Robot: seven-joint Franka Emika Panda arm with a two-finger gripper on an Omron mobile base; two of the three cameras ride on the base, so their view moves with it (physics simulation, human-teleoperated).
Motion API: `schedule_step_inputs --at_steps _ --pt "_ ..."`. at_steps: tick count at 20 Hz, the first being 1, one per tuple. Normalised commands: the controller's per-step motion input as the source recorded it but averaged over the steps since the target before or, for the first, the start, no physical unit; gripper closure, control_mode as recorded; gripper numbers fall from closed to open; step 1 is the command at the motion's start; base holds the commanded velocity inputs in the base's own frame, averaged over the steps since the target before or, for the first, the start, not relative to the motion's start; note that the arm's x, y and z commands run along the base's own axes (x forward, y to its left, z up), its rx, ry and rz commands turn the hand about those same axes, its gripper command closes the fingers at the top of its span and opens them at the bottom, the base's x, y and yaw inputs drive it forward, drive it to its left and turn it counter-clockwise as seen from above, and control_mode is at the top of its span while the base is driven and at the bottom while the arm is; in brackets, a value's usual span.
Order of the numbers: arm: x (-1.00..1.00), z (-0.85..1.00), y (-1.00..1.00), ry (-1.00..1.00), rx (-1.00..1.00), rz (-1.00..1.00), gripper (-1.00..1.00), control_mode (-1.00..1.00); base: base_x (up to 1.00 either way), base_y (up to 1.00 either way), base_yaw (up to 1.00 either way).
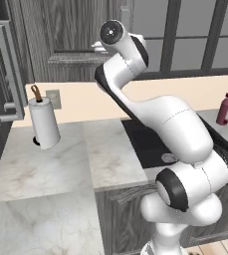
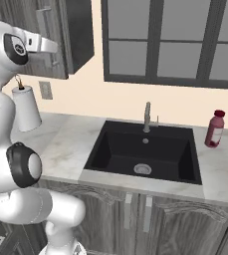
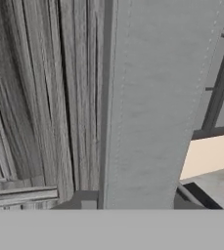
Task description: Open the cabinet. Pick the dish brush and place it next to the sink. Then close the cabinet.
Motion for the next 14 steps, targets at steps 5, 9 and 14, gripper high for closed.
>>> schedule_step_inputs --at_steps 5,9,14 --pt "-0.39 0.11 0.26 0.00 0.00 -0.06 1.00 -1.00 0.00 0.00 0.00" --pt "-0.38 0.11 0.29 0.00 -0.02 -0.08 1.00 -1.00 0.00 0.00 0.00" --pt "-0.37 0.10 0.33 0.00 -0.07 -0.10 1.00 -1.00 0.00 0.00 0.00"
